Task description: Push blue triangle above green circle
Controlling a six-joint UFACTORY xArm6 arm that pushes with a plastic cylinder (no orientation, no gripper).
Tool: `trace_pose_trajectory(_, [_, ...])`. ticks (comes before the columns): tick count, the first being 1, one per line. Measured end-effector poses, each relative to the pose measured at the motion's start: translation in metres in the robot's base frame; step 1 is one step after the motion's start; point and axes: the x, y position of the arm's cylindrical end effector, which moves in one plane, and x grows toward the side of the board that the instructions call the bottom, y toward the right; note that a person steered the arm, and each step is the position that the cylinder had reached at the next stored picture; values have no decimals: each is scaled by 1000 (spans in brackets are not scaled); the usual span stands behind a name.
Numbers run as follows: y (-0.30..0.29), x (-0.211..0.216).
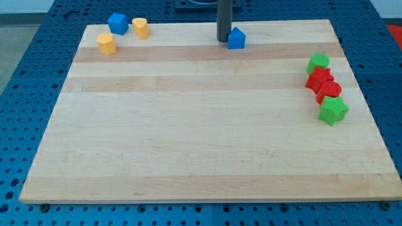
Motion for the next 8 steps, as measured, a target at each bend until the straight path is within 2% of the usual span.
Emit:
trace_pose_trajectory(2, [-5, 3])
trace_pose_trajectory(4, [-19, 41])
trace_pose_trajectory(6, [-20, 40])
trace_pose_trajectory(8, [-19, 10])
